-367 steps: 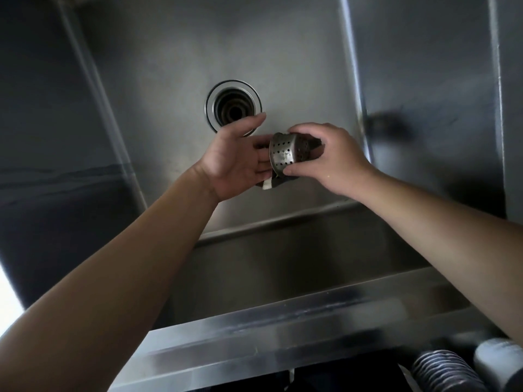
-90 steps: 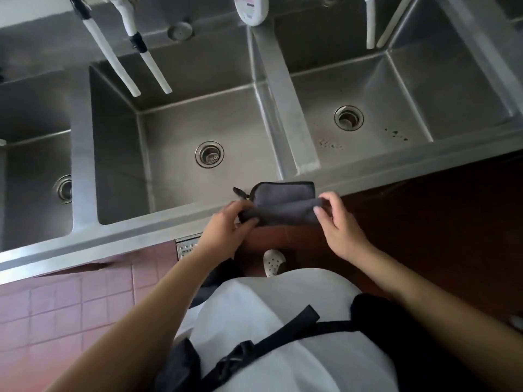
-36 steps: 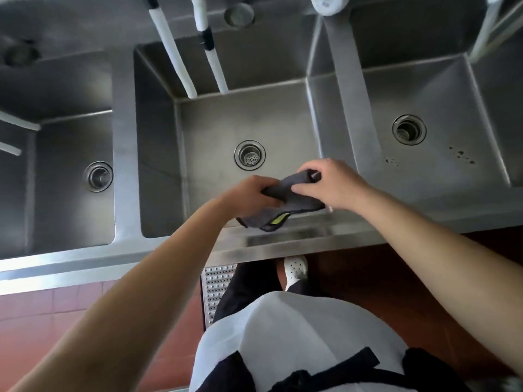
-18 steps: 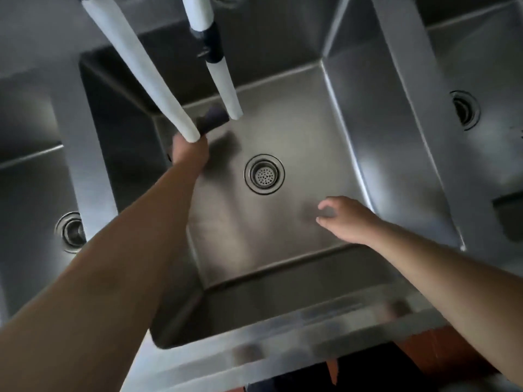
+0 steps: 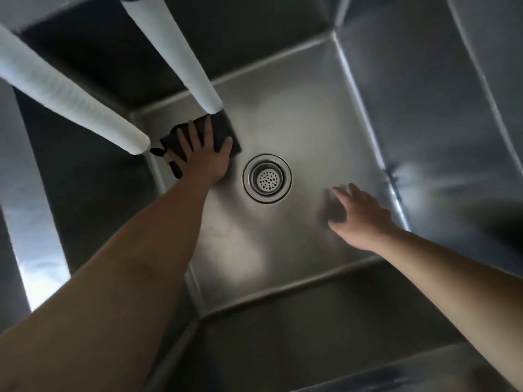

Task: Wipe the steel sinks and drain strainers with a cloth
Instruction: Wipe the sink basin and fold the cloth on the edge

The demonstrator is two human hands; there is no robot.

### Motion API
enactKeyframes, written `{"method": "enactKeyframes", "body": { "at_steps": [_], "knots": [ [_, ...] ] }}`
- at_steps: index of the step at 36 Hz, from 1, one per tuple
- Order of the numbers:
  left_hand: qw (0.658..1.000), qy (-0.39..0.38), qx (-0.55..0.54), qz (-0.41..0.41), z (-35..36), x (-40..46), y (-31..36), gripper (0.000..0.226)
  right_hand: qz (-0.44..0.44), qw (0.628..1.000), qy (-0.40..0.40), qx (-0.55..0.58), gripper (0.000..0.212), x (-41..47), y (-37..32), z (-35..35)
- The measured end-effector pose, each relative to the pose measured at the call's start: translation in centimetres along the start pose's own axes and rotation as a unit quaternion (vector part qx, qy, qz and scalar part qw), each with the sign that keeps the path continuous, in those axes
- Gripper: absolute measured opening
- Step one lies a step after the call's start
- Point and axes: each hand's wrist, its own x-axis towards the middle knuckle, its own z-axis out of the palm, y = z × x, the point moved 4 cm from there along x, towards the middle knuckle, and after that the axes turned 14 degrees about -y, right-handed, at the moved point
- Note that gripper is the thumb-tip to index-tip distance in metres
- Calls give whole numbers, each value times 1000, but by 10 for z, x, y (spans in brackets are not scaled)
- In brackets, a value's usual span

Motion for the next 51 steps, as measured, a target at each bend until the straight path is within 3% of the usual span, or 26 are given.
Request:
{"method": "enactKeyframes", "body": {
  "at_steps": [5,12,16,20,23,26,33,36,40,44,47,51],
  "knots": [
    [999,14,46,23,45,-38,-19,78,-24,1000,-13,3,76,-7,4,5],
    [982,-58,146,104,158,-154,-63,79,-49,999,-7,-3,75,-16,0,-10],
    [978,-66,165,107,178,-171,-74,78,-38,999,-24,6,76,-18,2,-12],
    [989,-42,113,87,156,-151,-71,77,-61,997,-11,-42,75,-19,-1,-17],
    [999,21,23,-8,110,-108,-55,75,-93,993,14,-72,72,-23,-5,-29],
    [994,57,-52,-78,53,-48,-28,73,-119,990,41,-61,69,-34,-10,-45],
    [970,87,-184,-134,-19,45,57,80,-170,982,87,-2,61,-64,-19,-62],
    [977,99,-164,-90,-14,54,113,82,-211,967,139,-34,57,-77,-16,-75],
    [996,74,2,53,33,31,197,76,-306,916,259,5,51,-108,-6,-98],
    [969,57,152,188,105,-48,235,69,-360,857,367,23,42,-144,5,-115],
    [947,25,178,264,152,-107,227,65,-317,858,404,-16,37,-163,18,-128],
    [947,-16,193,255,170,-120,213,69,-195,902,364,-126,50,-154,44,-149]
  ]
}}
